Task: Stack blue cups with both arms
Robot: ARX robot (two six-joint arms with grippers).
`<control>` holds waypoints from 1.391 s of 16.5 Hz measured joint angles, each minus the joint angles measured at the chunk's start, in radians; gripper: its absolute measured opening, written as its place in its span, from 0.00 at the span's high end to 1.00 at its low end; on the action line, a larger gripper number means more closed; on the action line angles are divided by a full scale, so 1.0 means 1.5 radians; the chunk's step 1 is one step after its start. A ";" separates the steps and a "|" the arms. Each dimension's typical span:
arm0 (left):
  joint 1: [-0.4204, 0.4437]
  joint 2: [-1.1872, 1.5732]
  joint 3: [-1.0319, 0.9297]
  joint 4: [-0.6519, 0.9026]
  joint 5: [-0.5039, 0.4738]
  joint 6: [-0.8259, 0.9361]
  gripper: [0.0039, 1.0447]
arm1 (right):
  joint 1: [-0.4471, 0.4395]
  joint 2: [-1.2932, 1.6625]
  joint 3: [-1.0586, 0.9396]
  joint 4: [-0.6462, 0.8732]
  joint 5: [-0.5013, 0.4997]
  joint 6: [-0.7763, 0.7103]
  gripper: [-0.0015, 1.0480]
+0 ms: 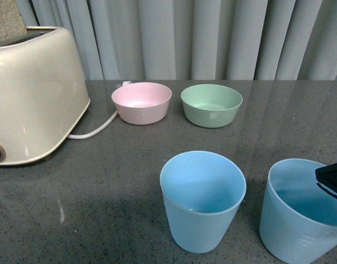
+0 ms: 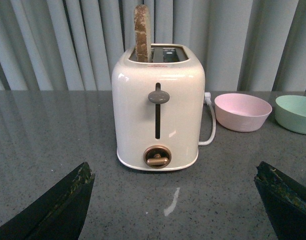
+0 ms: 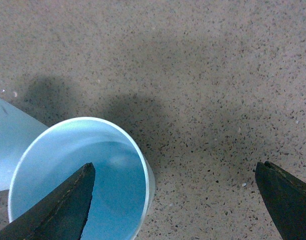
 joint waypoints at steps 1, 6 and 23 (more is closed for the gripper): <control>0.000 0.000 0.000 0.000 0.000 0.000 0.06 | 0.002 0.014 0.000 0.001 0.003 0.000 0.06; 0.000 0.000 0.000 0.000 0.000 0.000 0.06 | 0.028 0.044 0.017 0.005 0.018 0.019 0.25; 0.000 0.000 0.000 0.000 0.000 0.000 0.06 | -0.006 -0.008 0.120 -0.031 0.025 0.027 0.98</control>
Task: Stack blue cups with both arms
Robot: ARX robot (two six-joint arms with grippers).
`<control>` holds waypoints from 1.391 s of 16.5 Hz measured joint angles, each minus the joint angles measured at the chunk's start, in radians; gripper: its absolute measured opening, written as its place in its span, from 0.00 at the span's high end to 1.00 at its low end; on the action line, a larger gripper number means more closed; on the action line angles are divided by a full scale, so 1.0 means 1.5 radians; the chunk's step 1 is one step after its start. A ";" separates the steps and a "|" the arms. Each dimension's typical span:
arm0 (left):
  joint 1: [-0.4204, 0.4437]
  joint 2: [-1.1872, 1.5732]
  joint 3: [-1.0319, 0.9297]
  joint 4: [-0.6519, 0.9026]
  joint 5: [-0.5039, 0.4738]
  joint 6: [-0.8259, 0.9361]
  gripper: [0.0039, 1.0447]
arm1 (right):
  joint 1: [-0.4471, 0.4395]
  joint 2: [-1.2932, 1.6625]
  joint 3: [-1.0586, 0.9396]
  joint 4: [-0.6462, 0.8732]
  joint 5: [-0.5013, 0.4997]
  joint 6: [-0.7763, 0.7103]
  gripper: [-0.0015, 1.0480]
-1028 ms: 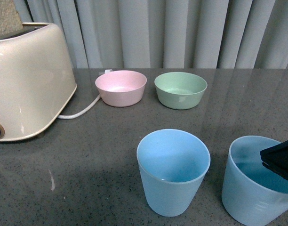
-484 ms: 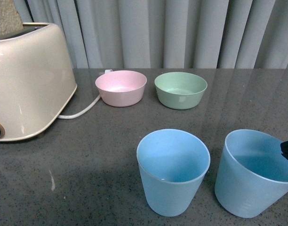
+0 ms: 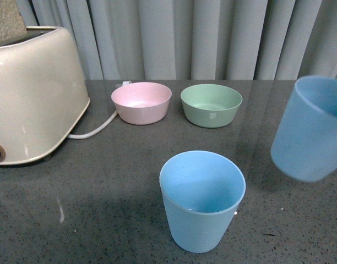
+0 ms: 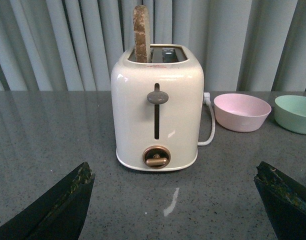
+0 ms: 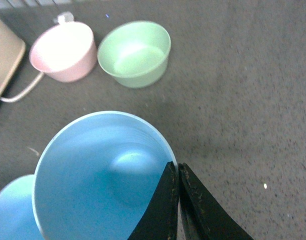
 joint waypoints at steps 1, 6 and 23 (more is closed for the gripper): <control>0.000 0.000 0.000 0.000 0.000 0.000 0.06 | 0.005 -0.008 0.018 0.007 -0.008 0.000 0.98; 0.000 0.000 0.000 0.000 0.000 0.000 0.06 | 0.123 -0.006 0.055 0.009 -0.044 0.030 0.98; 0.000 0.000 0.000 0.000 0.000 0.000 0.06 | 0.198 0.054 0.025 0.004 -0.004 0.031 0.95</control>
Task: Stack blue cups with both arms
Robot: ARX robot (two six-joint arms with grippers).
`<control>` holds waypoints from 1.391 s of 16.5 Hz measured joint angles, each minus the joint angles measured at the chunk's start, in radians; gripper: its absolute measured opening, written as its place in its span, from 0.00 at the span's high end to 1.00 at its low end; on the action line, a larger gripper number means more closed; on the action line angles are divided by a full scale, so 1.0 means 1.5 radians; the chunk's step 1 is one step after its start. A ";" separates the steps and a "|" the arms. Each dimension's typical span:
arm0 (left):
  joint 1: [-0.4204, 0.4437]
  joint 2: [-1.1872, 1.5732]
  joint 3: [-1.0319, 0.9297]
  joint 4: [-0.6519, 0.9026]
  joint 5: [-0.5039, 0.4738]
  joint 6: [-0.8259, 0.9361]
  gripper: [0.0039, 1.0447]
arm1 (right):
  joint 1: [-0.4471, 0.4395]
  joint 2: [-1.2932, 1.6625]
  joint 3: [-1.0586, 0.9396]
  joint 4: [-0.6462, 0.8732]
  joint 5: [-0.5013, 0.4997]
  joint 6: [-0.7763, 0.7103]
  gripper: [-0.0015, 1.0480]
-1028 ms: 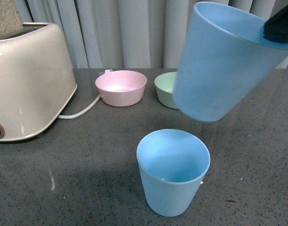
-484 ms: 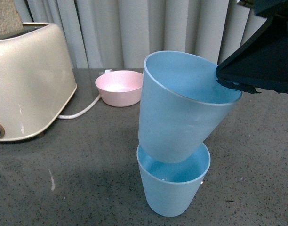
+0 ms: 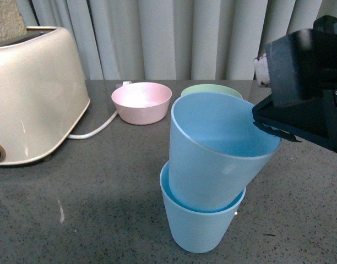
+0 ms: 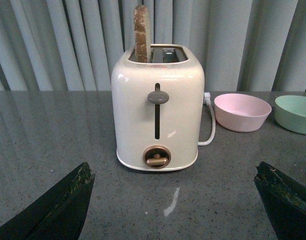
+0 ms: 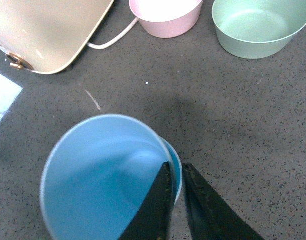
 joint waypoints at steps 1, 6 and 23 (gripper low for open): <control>0.000 0.000 0.000 0.000 0.000 0.000 0.06 | 0.000 0.000 0.000 0.001 -0.012 0.004 0.84; 0.000 0.000 0.000 0.000 0.000 0.000 0.06 | -0.029 -0.011 0.017 0.002 -0.048 0.031 0.34; 0.000 0.000 0.000 0.000 0.000 0.000 0.06 | -0.340 -0.726 -0.437 0.109 0.034 -0.143 0.98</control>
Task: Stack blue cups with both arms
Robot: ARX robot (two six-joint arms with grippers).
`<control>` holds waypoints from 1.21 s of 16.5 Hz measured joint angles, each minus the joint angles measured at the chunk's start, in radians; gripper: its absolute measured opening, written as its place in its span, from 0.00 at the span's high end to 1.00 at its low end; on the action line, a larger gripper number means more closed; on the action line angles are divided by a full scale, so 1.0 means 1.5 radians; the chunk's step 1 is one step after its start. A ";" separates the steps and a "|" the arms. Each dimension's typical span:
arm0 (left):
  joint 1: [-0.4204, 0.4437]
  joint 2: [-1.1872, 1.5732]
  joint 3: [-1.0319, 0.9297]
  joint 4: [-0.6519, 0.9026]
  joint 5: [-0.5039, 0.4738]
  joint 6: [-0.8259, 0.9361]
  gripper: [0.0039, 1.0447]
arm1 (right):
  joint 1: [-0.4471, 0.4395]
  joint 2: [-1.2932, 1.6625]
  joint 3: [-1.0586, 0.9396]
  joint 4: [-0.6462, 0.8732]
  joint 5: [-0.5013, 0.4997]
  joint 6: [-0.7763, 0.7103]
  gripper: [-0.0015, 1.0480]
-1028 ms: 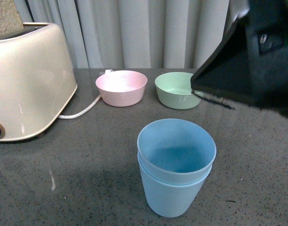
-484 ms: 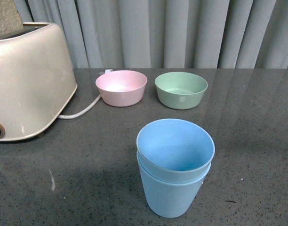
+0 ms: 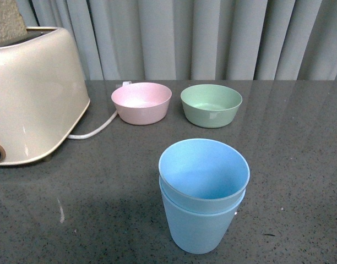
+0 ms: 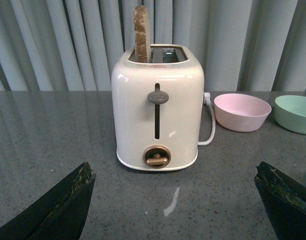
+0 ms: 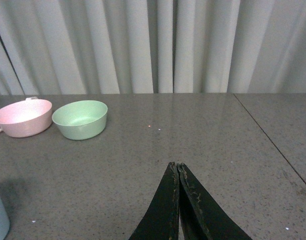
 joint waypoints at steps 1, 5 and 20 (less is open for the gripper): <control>0.000 0.000 0.000 0.000 0.000 0.000 0.06 | -0.001 -0.009 -0.008 0.003 -0.001 -0.001 0.98; 0.000 0.000 0.000 0.000 0.000 0.000 0.06 | -0.001 -0.032 -0.036 0.012 0.000 -0.002 0.98; 0.000 0.000 0.000 0.000 0.000 0.000 0.06 | -0.001 -0.077 -0.082 0.019 0.000 -0.003 0.86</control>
